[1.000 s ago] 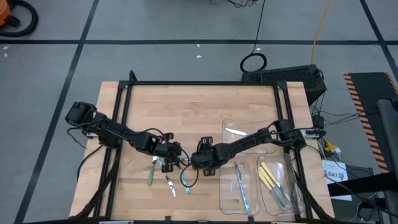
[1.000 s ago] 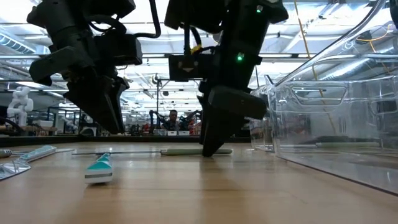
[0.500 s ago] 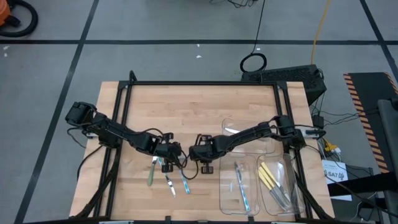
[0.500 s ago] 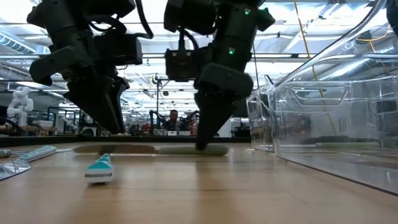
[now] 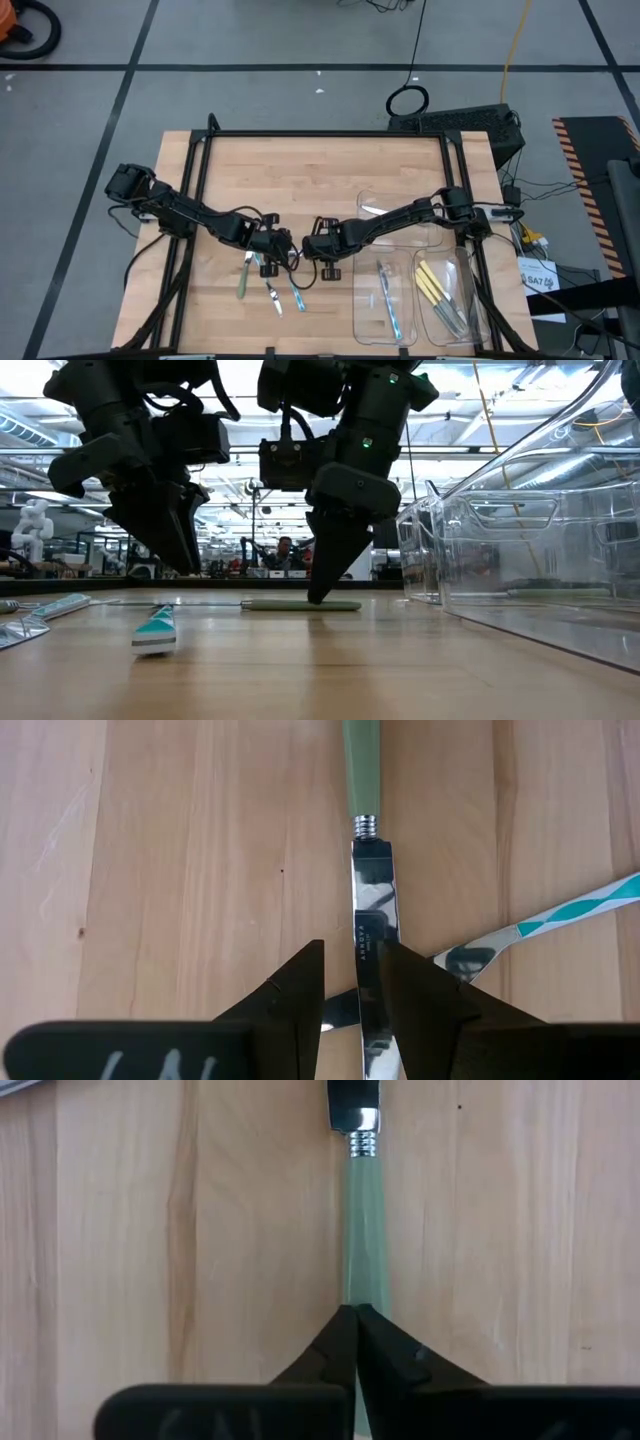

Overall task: Sort silverware by color (type)
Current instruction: Put the green knife into the top transparent bin

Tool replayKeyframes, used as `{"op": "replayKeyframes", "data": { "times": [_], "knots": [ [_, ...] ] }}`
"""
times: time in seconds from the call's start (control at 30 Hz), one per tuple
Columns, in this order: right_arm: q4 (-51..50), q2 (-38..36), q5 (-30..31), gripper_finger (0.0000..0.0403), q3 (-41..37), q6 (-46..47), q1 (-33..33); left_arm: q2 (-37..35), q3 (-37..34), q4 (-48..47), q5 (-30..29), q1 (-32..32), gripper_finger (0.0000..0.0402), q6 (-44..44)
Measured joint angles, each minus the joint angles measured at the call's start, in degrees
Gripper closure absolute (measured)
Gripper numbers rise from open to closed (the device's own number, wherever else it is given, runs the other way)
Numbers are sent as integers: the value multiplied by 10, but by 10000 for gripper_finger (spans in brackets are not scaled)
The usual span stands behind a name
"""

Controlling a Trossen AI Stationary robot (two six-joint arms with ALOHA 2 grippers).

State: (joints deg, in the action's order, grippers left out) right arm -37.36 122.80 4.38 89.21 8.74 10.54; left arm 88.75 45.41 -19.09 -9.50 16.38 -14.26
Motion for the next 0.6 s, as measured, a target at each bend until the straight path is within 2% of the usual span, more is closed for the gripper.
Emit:
{"op": "replayKeyframes", "data": {
  "times": [0.27, 0.6],
  "knots": [
    [-17, -24, 14, 379, 7, 27, 8, 0, 0, 7, 0, 0, 293, 2],
    [-47, -23, 29, 274, 12, 51, 10, 0, 0, 26, 0, 7, 293, -11]
  ]
}}
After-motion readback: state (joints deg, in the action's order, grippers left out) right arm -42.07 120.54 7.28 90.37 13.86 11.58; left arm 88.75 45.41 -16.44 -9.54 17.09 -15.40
